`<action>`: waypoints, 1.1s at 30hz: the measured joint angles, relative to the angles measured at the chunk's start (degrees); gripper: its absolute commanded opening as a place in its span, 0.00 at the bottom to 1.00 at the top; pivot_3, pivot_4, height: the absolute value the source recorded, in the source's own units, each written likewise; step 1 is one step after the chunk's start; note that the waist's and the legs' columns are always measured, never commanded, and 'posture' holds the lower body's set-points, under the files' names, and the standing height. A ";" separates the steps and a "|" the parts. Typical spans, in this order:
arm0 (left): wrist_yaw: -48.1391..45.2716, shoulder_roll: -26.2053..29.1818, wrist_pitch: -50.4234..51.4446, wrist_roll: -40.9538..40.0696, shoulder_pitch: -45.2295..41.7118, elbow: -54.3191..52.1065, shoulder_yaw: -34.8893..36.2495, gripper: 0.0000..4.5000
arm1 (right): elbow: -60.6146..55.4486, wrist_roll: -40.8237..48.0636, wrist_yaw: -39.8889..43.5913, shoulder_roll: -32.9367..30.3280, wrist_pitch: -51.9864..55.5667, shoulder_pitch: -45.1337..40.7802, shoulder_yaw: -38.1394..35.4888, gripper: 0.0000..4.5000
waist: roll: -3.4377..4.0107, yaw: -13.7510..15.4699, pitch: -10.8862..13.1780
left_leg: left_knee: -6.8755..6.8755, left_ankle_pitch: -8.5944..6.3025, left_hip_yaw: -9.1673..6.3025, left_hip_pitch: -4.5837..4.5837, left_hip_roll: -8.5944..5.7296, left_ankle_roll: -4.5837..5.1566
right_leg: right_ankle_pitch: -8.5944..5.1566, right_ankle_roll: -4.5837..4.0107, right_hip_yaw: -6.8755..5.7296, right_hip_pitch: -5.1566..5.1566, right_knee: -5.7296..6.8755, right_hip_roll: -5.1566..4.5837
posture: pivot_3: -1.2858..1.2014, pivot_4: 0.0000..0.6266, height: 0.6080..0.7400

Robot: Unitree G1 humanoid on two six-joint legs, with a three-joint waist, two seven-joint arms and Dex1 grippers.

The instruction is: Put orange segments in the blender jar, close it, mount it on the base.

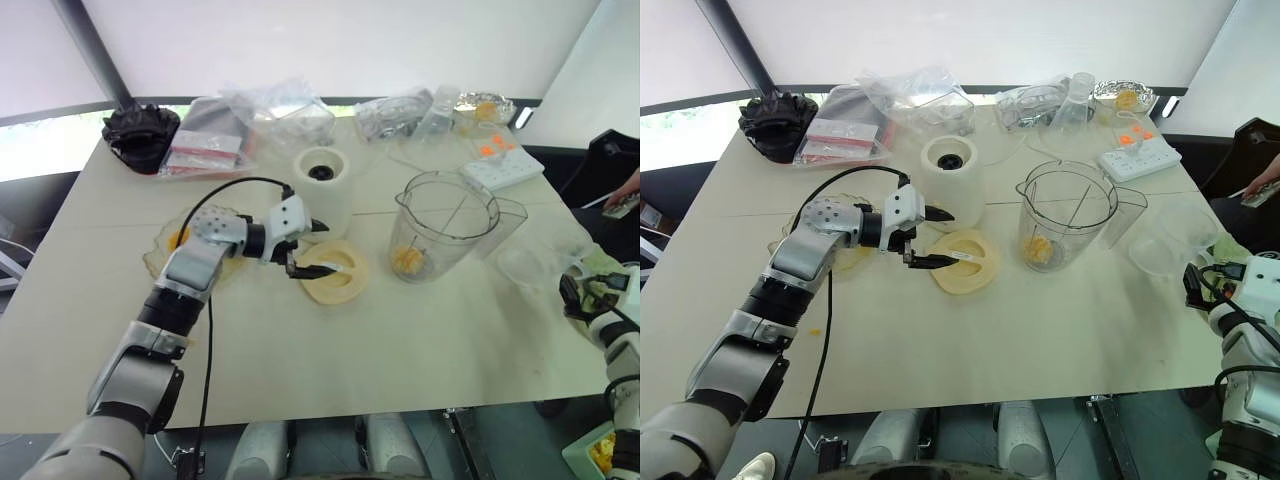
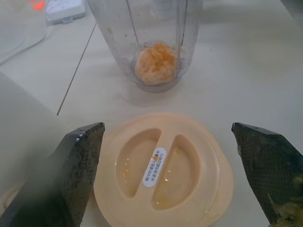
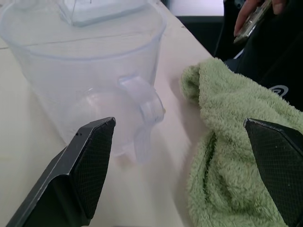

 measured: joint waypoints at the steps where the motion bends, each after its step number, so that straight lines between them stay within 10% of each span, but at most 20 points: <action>1: 0.02 0.01 0.00 0.00 0.00 0.00 0.00 1.00 | 0.59 -0.32 -0.16 -0.01 -0.39 -0.51 0.00 1.00 | 0.00 -0.01 0.00 | 0.00 0.00 0.00 0.00 0.00 0.00 | 0.00 0.00 0.00 0.00 0.00 0.00 | 0.52 0.24 1.00; 27: 0.22 0.27 0.01 0.01 0.00 -0.66 0.01 1.00 | 5.13 -2.77 -3.65 -0.18 -3.94 -3.03 0.06 1.00 | 0.01 -0.05 0.00 | 0.00 0.00 0.01 0.00 0.00 0.00 | 0.00 0.00 0.00 0.00 0.00 0.00 | 0.52 0.24 1.00; 33: 0.22 0.26 0.00 0.01 0.01 -0.67 0.01 1.00 | 5.33 -2.76 -4.32 -0.18 -3.97 -3.46 0.07 0.48 | 0.01 -0.01 0.00 | 0.00 0.00 0.01 0.00 -0.01 0.00 | 0.00 0.00 0.01 0.00 0.00 0.00 | 0.52 0.24 1.00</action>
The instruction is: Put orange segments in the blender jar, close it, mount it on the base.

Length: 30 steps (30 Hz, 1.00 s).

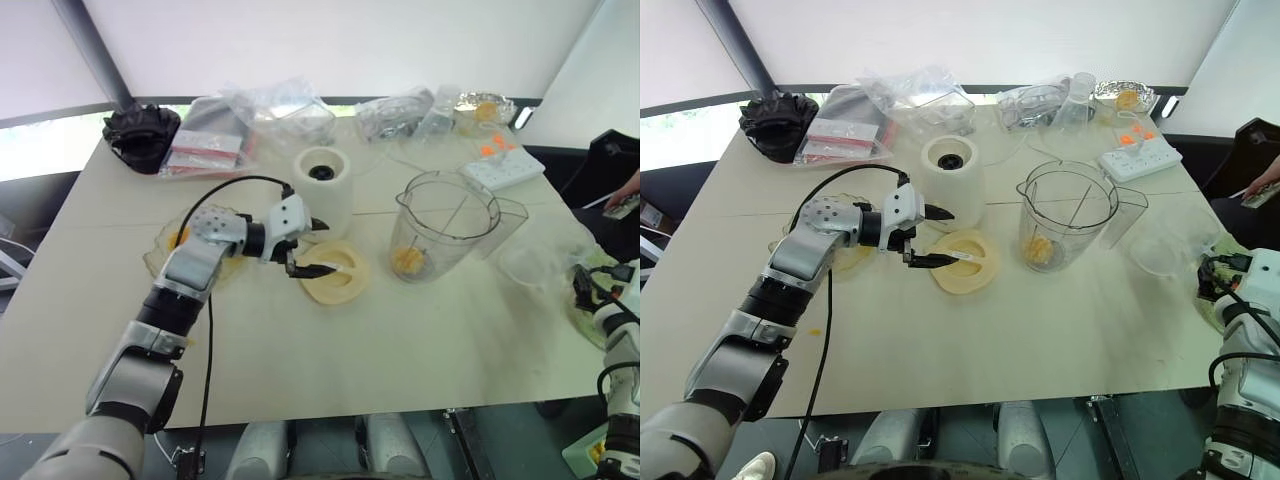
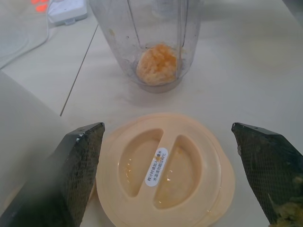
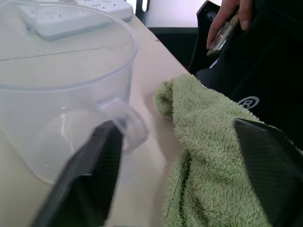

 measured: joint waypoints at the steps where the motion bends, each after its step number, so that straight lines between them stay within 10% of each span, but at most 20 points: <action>1: 0.00 0.00 0.00 0.00 0.00 0.00 0.00 1.00 | 0.02 0.00 0.01 0.00 0.00 -0.05 0.00 0.36 | 0.00 -0.01 0.00 | 0.00 0.00 0.00 0.00 0.00 0.00 | 0.00 0.00 0.00 0.00 0.00 0.00 | 0.52 0.24 1.00; 26: 0.70 0.12 -0.05 0.01 0.02 -0.16 0.00 1.00 | 12.38 0.11 0.00 -0.02 -2.90 -8.04 1.36 0.36 | 0.01 -0.11 0.01 | 0.00 0.00 0.01 0.00 -0.01 0.00 | 0.01 0.01 0.00 0.00 0.00 0.01 | 0.52 0.24 1.00; 30: 0.80 0.23 0.00 0.01 0.05 -0.47 0.00 1.00 | 13.95 0.11 0.12 -0.23 -3.93 -8.74 1.36 0.07 | 0.01 -0.16 0.01 | -0.01 0.00 0.01 0.00 -0.01 0.00 | 0.01 0.01 0.01 -0.01 0.00 0.01 | 0.52 0.24 1.00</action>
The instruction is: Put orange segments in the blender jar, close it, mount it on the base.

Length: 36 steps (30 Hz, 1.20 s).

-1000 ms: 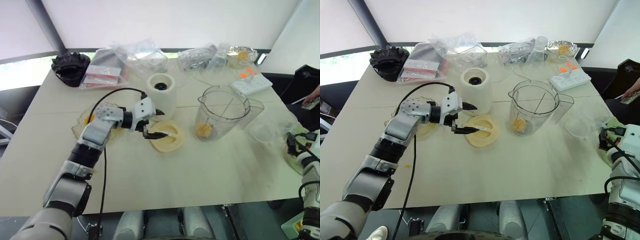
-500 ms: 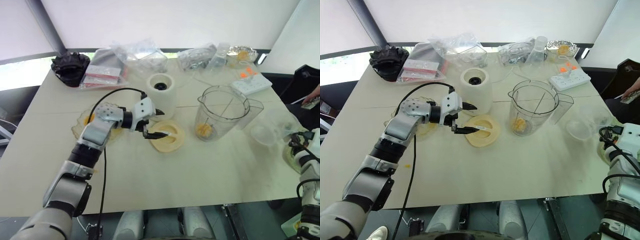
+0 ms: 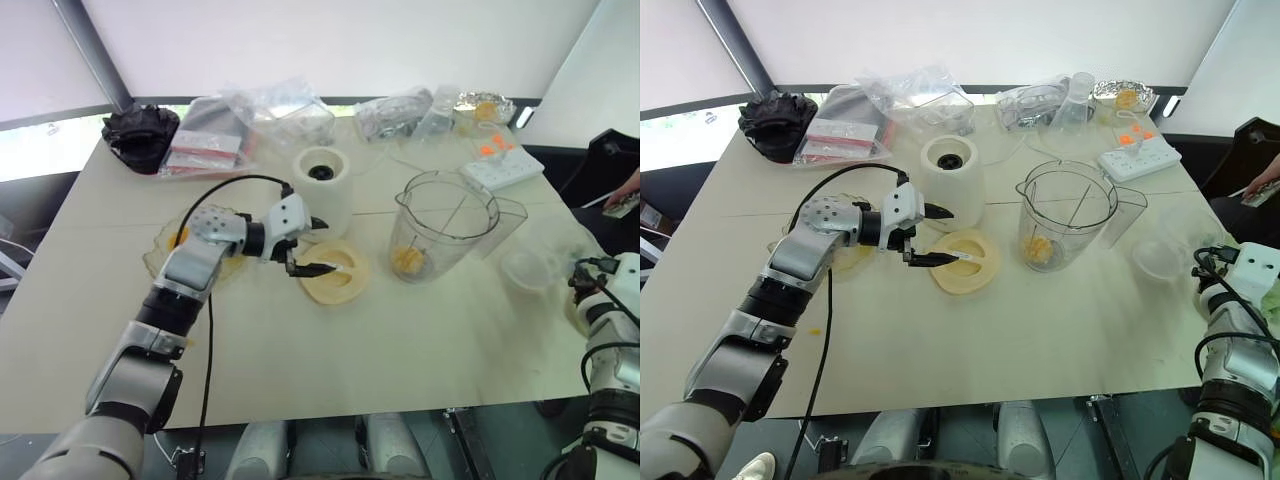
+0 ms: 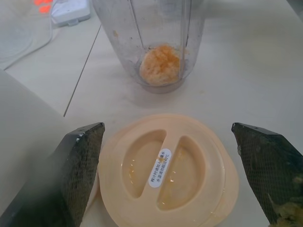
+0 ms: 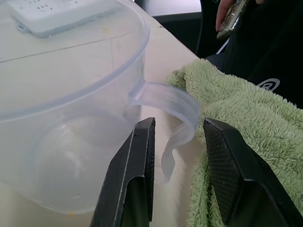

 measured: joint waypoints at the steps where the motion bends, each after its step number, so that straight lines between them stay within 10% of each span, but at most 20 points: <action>1: 0.03 0.05 0.01 0.00 0.04 -0.11 0.00 1.00 | 0.16 0.19 0.13 -0.05 -0.33 -0.20 -0.01 0.01 | 0.00 0.00 0.00 | 0.00 0.00 0.00 0.00 0.00 0.00 | 0.00 0.00 0.00 0.00 0.00 0.00 | 0.52 0.24 1.00; 26: 0.78 -0.19 2.70 -0.66 0.55 -1.92 0.13 1.00 | -25.34 12.28 -9.72 7.73 10.66 2.27 -4.44 0.01 | 0.11 0.12 0.05 | -0.02 0.00 -0.05 -0.02 0.03 0.00 | 0.00 0.00 0.02 -0.01 -0.05 -0.02 | 0.52 0.24 1.00; 36: 1.04 -1.07 2.81 -0.73 0.55 -1.96 0.13 1.00 | -28.44 12.75 -8.97 -1.85 16.59 -3.50 -4.15 0.01 | 0.17 0.13 0.08 | -0.02 0.00 0.00 -0.03 0.01 0.00 | 0.00 0.00 0.04 -0.03 -0.05 -0.01 | 0.52 0.24 1.00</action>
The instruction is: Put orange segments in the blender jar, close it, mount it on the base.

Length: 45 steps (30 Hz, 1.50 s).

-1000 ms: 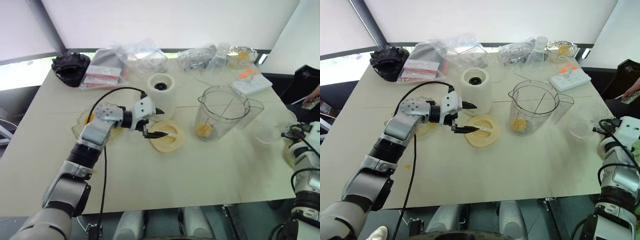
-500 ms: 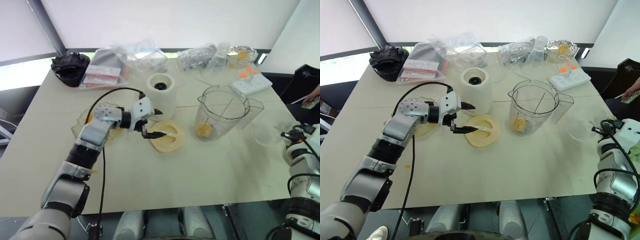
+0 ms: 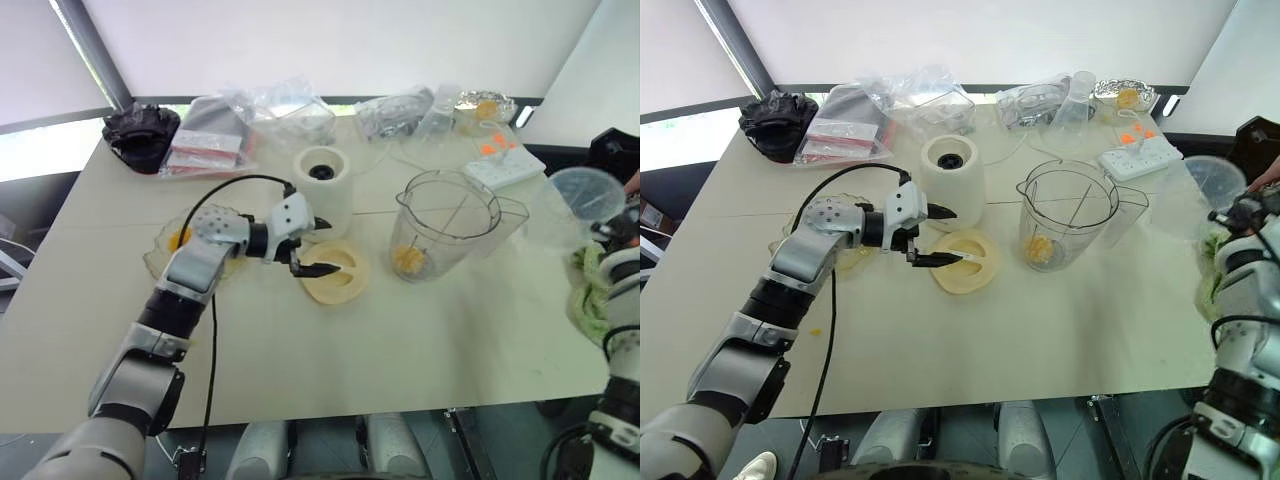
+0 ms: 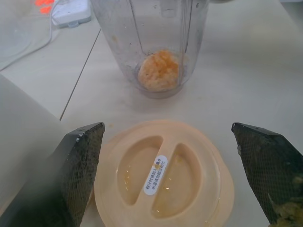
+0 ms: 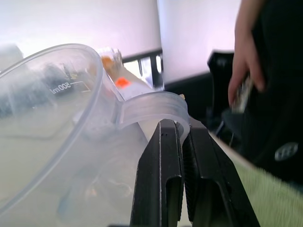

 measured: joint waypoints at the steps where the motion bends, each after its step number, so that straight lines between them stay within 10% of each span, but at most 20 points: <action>1: 0.01 -0.38 0.02 -0.05 0.00 -0.01 0.00 1.00 | -0.44 -0.20 0.60 -1.68 0.34 -1.30 0.07 0.01 | 0.00 0.00 0.00 | 0.00 0.00 0.00 0.00 0.00 0.00 | 0.00 0.00 0.00 0.00 0.00 0.01 | 0.52 0.24 1.00; 18: 1.90 -2.09 0.79 -1.19 1.08 -0.60 0.00 1.00 | -14.22 -6.61 11.34 -15.40 3.47 -5.66 9.72 0.01 | -0.04 0.18 0.03 | -0.02 -0.01 -0.02 -0.09 0.01 0.02 | 0.00 0.01 -0.02 -0.05 -0.07 -0.01 | 0.52 0.24 1.00; 45: 2.83 -3.23 0.65 -1.17 1.07 -0.56 0.00 1.00 | -20.32 -25.92 20.74 -15.74 -10.93 0.88 16.84 0.01 | -0.04 0.14 0.03 | -0.01 -0.01 0.00 -0.09 0.00 0.01 | 0.00 0.00 -0.02 -0.06 -0.09 -0.02 | 0.52 0.24 1.00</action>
